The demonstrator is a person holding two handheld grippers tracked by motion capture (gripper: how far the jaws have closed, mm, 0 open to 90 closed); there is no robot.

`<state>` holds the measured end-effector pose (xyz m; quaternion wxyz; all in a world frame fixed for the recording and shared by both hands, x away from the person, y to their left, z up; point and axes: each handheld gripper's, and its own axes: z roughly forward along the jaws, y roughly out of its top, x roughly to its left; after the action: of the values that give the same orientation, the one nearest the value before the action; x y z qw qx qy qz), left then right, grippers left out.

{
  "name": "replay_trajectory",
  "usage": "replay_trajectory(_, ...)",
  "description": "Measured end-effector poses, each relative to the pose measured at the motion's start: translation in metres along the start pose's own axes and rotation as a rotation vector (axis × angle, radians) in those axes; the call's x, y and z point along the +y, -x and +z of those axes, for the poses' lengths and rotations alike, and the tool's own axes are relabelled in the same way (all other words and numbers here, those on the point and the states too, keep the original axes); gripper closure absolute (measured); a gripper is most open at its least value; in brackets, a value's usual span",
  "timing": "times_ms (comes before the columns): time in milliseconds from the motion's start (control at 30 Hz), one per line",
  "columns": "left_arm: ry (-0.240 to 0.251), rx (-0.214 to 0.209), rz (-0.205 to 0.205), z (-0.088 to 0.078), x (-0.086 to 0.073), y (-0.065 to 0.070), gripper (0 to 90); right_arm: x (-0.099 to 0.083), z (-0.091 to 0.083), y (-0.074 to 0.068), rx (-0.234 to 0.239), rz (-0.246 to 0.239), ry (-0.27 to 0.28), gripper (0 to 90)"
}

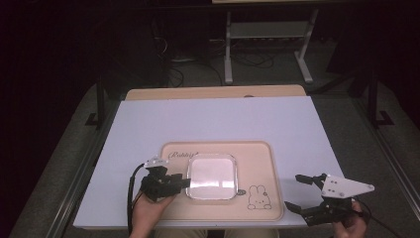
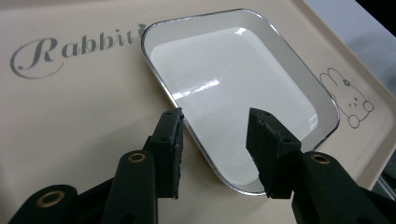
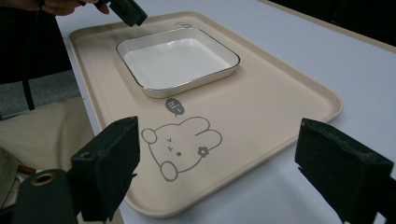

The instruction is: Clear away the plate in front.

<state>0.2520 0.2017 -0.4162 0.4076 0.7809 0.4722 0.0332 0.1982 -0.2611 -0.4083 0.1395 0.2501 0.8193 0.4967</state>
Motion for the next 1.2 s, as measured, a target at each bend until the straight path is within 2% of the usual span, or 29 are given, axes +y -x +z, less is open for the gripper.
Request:
replay_trajectory(167,0.022,-0.004,0.032,-0.005,0.000,-0.003,53.8,-0.001,0.000,0.001,-0.005,0.010,-0.005,13.1)
replay_trajectory(467,0.056,-0.027,0.063,-0.014,-0.005,-0.011,50.5,-0.002,0.002,0.001,-0.012,0.017,-0.021,13.1)
replay_trajectory(867,0.111,-0.007,0.084,-0.031,-0.015,-0.026,41.1,-0.003,0.003,0.004,-0.027,0.034,-0.034,13.1)
replay_trajectory(1100,0.141,0.000,0.127,-0.042,-0.021,-0.031,36.4,-0.004,0.004,0.005,-0.040,0.043,-0.036,13.1)
replay_trajectory(1200,0.152,-0.003,0.132,-0.045,-0.023,-0.033,35.5,-0.004,0.004,0.006,-0.044,0.045,-0.036,13.1)
